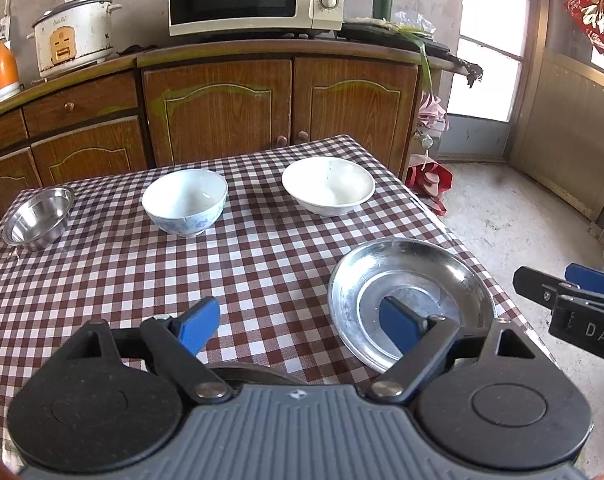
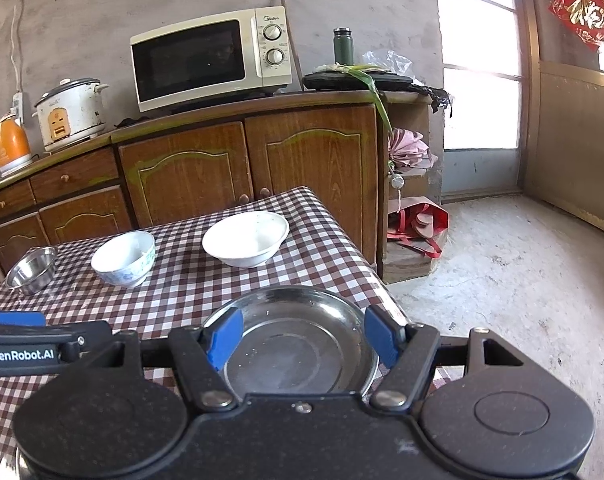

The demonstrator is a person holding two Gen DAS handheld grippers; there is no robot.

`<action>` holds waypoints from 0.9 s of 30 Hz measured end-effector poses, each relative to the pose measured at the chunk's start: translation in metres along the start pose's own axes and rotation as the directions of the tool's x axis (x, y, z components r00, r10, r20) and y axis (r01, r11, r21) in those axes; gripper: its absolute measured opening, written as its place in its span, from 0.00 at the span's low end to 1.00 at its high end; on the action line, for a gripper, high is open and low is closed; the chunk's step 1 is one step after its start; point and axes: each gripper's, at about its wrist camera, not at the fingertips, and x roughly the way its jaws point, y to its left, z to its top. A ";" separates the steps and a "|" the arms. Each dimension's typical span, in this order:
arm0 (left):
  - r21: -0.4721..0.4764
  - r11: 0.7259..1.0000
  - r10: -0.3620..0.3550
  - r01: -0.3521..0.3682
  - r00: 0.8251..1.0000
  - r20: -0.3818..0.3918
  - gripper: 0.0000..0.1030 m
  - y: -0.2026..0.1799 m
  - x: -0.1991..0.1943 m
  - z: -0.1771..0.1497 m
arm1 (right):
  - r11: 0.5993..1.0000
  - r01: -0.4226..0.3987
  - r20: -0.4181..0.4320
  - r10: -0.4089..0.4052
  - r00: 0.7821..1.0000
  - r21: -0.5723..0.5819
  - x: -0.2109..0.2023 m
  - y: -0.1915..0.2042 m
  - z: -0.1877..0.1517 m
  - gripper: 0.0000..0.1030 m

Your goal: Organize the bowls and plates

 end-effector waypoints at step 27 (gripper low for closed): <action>0.005 1.000 0.006 -0.006 0.999 -0.036 0.87 -0.001 0.028 0.003 | 0.999 0.032 -0.031 -0.031 0.999 0.029 0.025 -0.015 -0.005 0.78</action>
